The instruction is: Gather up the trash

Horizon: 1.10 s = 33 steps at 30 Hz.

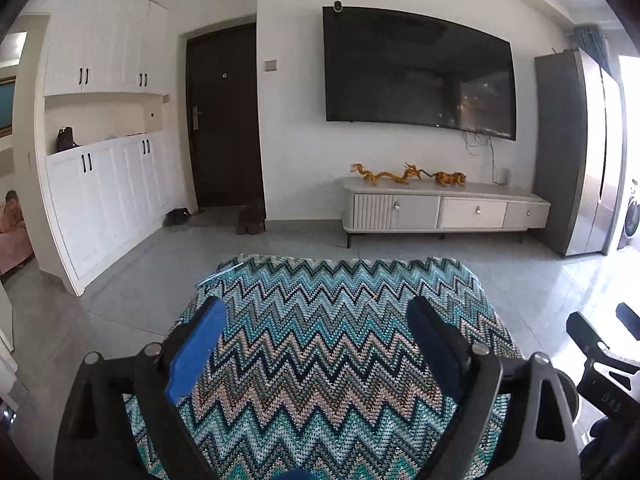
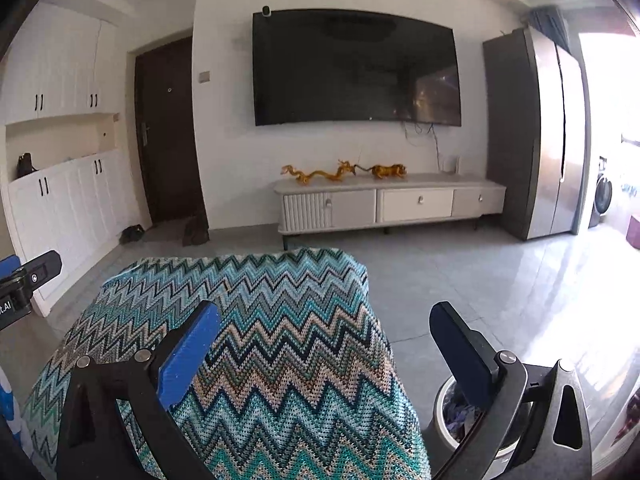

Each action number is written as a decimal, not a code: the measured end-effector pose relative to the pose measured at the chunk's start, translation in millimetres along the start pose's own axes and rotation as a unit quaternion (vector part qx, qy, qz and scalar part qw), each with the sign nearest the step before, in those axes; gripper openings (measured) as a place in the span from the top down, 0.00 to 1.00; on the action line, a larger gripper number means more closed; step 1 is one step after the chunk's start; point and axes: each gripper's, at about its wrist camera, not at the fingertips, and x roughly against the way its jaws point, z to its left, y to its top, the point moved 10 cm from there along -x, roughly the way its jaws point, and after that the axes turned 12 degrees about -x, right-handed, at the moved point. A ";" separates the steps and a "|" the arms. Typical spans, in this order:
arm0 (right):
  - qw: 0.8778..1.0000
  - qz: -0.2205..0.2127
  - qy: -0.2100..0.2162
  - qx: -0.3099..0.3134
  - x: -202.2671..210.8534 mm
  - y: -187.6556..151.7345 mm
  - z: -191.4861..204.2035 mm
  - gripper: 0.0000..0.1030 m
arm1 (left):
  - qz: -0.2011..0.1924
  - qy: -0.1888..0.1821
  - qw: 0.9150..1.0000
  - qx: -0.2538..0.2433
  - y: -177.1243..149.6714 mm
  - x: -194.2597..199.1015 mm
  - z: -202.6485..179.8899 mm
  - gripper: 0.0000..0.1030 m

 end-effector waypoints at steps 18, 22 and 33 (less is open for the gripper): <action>1.000 -0.028 -0.011 -0.003 37.7 7.1 -19.3 0.00 | -0.043 0.011 0.999 -0.006 9.0 53.5 -4.2 0.11; 0.999 -0.040 -0.018 -0.010 53.5 11.5 -33.3 0.00 | -0.044 -0.002 0.999 -0.009 8.8 62.0 -14.8 0.10; 0.998 -0.052 -0.021 -0.026 82.5 8.5 -63.7 0.00 | -0.044 -0.033 0.998 -0.037 3.2 80.2 -52.2 0.11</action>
